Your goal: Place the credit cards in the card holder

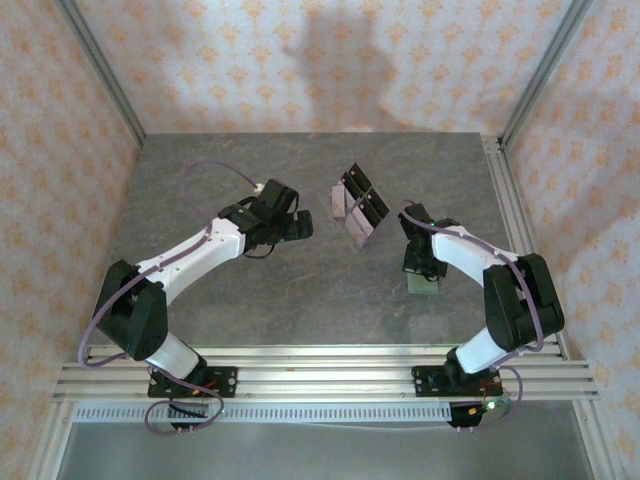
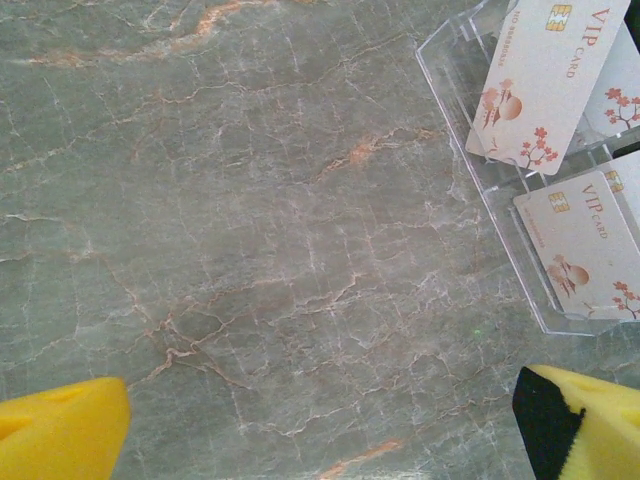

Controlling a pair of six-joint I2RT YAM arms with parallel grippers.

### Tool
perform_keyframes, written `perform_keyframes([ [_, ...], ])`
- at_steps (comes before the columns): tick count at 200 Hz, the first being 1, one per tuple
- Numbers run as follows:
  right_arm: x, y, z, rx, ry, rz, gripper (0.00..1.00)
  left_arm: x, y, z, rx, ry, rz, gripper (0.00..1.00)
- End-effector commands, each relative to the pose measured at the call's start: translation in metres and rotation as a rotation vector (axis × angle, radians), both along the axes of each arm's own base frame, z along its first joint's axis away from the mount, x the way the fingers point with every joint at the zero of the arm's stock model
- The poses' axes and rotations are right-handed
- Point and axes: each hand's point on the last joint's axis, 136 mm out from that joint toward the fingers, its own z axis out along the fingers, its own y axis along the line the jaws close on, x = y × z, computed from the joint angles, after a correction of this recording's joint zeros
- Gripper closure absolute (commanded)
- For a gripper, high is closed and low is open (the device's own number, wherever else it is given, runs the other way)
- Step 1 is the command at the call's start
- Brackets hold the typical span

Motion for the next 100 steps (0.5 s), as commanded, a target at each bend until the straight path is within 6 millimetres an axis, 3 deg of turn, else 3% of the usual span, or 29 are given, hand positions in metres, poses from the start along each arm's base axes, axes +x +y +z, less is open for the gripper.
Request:
perform_keyframes([
  [1,-0.008,0.006,0.008,0.061,-0.001,0.008,1.0,-0.004,-0.001,0.012,-0.031,-0.022,0.005,0.0],
  [45,-0.008,0.053,0.021,0.273,-0.076,-0.002,1.0,-0.013,0.005,0.013,-0.03,-0.02,0.009,0.0],
  [100,0.0,0.16,0.021,0.473,-0.15,0.03,1.0,-0.027,0.015,-0.003,-0.014,0.011,0.023,0.0],
])
